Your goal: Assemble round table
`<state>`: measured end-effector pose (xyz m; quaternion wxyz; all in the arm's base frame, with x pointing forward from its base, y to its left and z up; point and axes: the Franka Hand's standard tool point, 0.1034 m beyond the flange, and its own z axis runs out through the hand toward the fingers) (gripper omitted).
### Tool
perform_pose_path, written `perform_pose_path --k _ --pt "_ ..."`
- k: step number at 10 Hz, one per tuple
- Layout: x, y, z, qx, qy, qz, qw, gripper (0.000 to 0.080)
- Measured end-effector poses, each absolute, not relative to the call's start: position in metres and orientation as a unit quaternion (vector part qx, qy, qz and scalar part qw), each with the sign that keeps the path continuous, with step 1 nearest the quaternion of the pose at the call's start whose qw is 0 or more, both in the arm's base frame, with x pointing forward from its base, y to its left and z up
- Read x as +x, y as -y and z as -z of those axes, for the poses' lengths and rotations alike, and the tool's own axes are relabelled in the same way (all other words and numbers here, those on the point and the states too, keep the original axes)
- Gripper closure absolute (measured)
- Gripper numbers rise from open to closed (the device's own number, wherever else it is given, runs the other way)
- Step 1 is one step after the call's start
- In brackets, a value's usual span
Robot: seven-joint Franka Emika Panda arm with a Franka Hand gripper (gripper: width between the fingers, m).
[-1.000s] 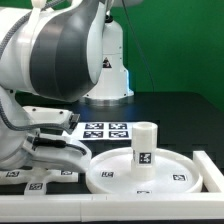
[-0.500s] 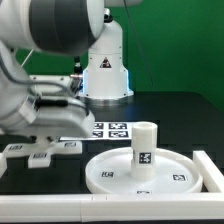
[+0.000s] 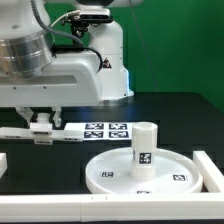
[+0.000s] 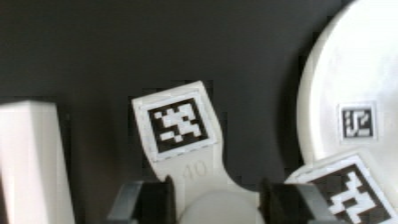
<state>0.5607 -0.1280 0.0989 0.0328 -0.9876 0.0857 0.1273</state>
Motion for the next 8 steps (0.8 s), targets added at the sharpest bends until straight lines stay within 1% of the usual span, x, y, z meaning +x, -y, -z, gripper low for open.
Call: perform_pose_path --k 1,2,3,4,6,7,8 --pt "0.568 0.133 -0.100 -0.994 -0.081 -0.073 0.021 0.0577" --pt "0.571 0.138 -0.107 -0.997 -0.081 -0.014 0.013 0.0577" --pt "0.567 0.140 -0.111 -0.996 -0.086 0.022 0.006 0.0577" --pt "0.567 0.142 -0.111 -0.995 -0.088 0.054 -0.006 0.0577" --pt "0.565 0.147 -0.103 -0.985 -0.105 0.135 -0.035 0.0577" --pt "0.565 0.152 -0.105 -0.980 -0.100 0.164 -0.051 0.0577" --pt "0.564 0.159 -0.108 -0.971 -0.095 0.203 -0.076 0.0577"
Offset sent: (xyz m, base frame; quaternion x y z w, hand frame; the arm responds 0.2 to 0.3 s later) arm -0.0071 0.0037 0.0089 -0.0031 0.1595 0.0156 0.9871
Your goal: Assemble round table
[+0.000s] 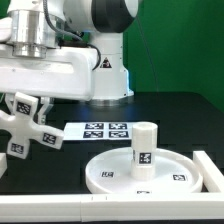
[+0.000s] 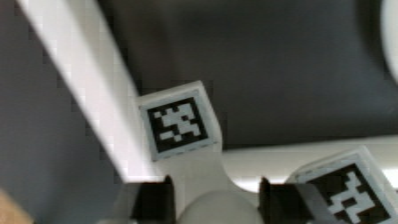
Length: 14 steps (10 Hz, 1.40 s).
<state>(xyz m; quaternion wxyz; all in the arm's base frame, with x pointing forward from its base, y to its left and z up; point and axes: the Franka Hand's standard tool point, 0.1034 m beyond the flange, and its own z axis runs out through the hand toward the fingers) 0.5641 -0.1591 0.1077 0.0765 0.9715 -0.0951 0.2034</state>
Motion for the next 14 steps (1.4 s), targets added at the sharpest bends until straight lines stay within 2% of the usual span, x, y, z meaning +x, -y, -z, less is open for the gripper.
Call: perform_pose_path --k 2,4,5,6,9,12,13,14 --pt "0.558 0.165 -0.103 0.951 0.085 -0.270 0.123 0.0577" --pt "0.543 0.158 -0.078 0.950 0.075 -0.272 0.135 0.0577" --pt "0.531 0.147 -0.059 0.956 0.074 -0.254 0.128 0.0577" --pt "0.523 0.136 -0.044 0.966 0.076 -0.220 0.111 0.0577" --pt "0.519 0.126 -0.031 0.970 0.067 -0.206 0.108 0.0577" --pt "0.519 0.124 -0.031 0.971 0.065 -0.204 0.107 0.0577" --pt "0.518 0.124 -0.030 0.972 0.065 -0.202 0.106 0.0495" --pt "0.518 0.124 -0.029 0.972 0.065 -0.202 0.106 0.0360"
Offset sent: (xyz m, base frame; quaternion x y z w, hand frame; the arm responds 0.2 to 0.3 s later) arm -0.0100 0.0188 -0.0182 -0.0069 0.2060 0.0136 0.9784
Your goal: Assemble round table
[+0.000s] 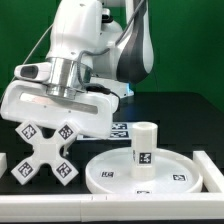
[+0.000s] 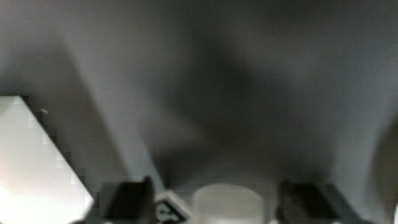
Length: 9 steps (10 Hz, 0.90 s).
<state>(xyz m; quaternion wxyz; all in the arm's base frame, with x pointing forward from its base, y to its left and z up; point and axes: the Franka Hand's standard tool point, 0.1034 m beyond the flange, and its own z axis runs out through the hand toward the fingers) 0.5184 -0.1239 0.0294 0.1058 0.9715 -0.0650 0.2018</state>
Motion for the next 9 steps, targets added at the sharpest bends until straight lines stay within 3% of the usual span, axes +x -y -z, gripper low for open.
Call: perform_pose_path --k 1,2,3,6,9 --pt "0.518 0.124 -0.029 0.972 0.065 -0.202 0.106 0.0360" --pt "0.518 0.124 -0.029 0.972 0.065 -0.202 0.106 0.0204" --pt "0.518 0.124 -0.030 0.972 0.065 -0.201 0.105 0.0166" --pt "0.510 0.123 -0.055 0.974 0.072 -0.193 0.089 0.0150" --pt "0.541 0.119 -0.082 0.982 0.071 -0.169 0.054 0.0150"
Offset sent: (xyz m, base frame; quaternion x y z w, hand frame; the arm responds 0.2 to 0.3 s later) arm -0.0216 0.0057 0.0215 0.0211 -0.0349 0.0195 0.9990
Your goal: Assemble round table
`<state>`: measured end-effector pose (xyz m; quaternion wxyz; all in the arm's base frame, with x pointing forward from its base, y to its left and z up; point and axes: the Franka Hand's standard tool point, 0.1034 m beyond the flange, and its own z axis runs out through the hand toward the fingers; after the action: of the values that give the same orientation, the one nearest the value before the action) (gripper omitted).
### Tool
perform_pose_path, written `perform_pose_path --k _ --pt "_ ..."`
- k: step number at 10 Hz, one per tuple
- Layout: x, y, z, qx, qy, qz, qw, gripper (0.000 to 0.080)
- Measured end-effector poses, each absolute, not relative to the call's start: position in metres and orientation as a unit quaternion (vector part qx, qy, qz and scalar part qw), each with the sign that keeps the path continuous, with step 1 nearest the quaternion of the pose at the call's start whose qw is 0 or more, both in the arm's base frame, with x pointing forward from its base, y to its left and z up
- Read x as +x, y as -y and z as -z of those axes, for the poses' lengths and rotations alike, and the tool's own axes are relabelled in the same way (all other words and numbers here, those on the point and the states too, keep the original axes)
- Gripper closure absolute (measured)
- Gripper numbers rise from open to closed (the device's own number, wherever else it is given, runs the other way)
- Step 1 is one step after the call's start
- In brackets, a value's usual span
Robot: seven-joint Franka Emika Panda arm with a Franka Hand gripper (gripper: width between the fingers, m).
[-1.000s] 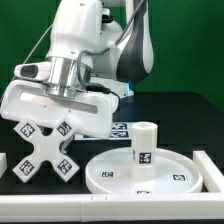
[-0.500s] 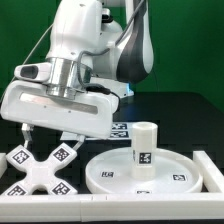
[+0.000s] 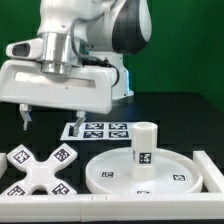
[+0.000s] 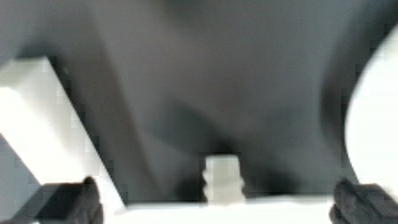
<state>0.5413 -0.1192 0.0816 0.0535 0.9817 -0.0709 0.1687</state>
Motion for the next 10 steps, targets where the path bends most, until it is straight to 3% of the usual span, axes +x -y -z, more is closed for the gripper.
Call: perform_pose_path --k 2,4,5,7,8,10 --pt "0.569 0.119 -0.089 0.985 0.018 -0.161 0.052 0.0150" --pt "0.595 0.138 -0.099 0.982 -0.075 -0.158 0.068 0.0150" --pt "0.593 0.143 -0.098 0.979 -0.099 -0.161 0.079 0.0150" --pt "0.593 0.141 -0.096 0.977 -0.115 -0.158 0.081 0.0150" --pt "0.592 0.137 -0.094 0.982 -0.112 -0.139 0.066 0.0150" --pt "0.610 0.124 -0.105 0.993 -0.087 -0.081 0.016 0.0150"
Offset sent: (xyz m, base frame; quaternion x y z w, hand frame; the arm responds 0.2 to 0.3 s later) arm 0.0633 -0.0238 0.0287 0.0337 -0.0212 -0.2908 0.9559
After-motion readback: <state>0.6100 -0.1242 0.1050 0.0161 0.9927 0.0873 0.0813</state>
